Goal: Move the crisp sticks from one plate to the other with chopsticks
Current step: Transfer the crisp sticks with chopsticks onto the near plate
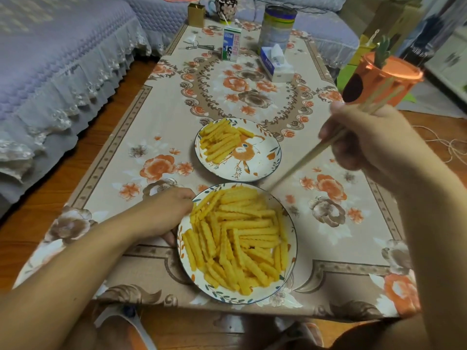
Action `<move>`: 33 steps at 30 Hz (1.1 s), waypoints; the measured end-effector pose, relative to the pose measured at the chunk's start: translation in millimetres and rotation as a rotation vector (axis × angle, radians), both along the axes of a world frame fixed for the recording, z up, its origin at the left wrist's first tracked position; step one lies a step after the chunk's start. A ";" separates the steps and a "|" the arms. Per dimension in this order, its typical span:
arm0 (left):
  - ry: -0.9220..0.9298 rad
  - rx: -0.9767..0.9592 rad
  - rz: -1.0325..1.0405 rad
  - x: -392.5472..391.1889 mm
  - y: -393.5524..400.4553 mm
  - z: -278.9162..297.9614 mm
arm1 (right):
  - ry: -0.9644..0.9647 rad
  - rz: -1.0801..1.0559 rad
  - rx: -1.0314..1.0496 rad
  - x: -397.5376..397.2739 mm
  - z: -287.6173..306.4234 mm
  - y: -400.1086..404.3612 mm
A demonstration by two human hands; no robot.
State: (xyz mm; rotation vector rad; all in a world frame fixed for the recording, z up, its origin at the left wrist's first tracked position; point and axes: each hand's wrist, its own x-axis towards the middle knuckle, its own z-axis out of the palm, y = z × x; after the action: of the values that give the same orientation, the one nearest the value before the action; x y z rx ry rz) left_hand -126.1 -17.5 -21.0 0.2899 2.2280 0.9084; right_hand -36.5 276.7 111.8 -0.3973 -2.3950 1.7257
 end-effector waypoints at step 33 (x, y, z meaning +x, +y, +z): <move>-0.014 0.000 0.000 0.2 1.6 4.9 | -0.186 -0.044 0.255 27.5 49.4 -31.4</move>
State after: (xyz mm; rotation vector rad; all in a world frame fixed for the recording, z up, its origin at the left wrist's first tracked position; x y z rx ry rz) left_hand -125.9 -15.9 -16.1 0.2823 2.2152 0.9079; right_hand -9.0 245.3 161.1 -0.5891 -2.6704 1.3958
